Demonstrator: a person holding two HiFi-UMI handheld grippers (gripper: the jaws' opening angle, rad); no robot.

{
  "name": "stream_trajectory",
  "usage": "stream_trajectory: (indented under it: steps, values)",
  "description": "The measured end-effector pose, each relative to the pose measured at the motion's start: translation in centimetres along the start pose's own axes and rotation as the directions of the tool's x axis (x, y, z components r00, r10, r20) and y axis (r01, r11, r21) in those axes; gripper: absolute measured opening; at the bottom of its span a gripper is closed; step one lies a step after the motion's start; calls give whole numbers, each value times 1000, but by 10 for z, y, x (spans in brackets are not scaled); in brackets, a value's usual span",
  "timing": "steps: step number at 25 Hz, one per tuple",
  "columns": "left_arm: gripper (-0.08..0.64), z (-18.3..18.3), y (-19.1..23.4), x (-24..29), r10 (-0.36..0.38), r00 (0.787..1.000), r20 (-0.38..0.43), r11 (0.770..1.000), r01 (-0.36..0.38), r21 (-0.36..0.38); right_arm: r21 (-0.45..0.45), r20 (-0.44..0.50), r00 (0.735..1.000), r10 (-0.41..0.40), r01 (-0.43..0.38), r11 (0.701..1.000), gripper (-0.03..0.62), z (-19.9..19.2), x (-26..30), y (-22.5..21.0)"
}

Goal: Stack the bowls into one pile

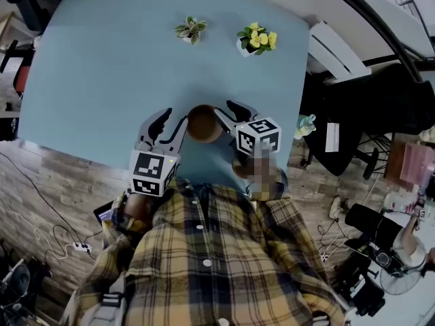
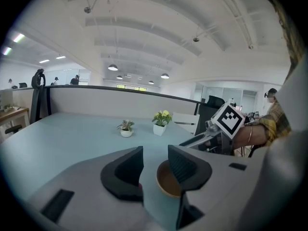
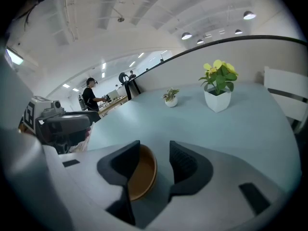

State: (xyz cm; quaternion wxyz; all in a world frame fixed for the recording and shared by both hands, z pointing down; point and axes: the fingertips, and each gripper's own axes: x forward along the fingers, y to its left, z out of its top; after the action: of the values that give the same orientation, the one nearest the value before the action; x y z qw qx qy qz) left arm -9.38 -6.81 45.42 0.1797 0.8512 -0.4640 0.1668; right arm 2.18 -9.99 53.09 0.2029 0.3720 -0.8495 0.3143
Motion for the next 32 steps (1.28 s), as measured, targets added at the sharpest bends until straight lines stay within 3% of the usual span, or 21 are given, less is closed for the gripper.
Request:
stream_trajectory:
  steps: [10,14,23,32]
  values:
    - [150,6,-9,2,-50,999,-6,998,50,35,-55,147,987,-63,72,996,187,42,-55,-5]
    - [150,6,-16,4,-83,996,-16,995,83,52,-47,182,975,-128,139,989,187,41,-94,-15]
    - [150,2,-34,16,-165,985,-49,982,169,89,168,147,928,-342,317,933,186,-46,-165,-50]
    - [150,-1,-51,25,-223,972,-81,966,231,115,310,58,900,-433,396,864,186,-128,-185,-47]
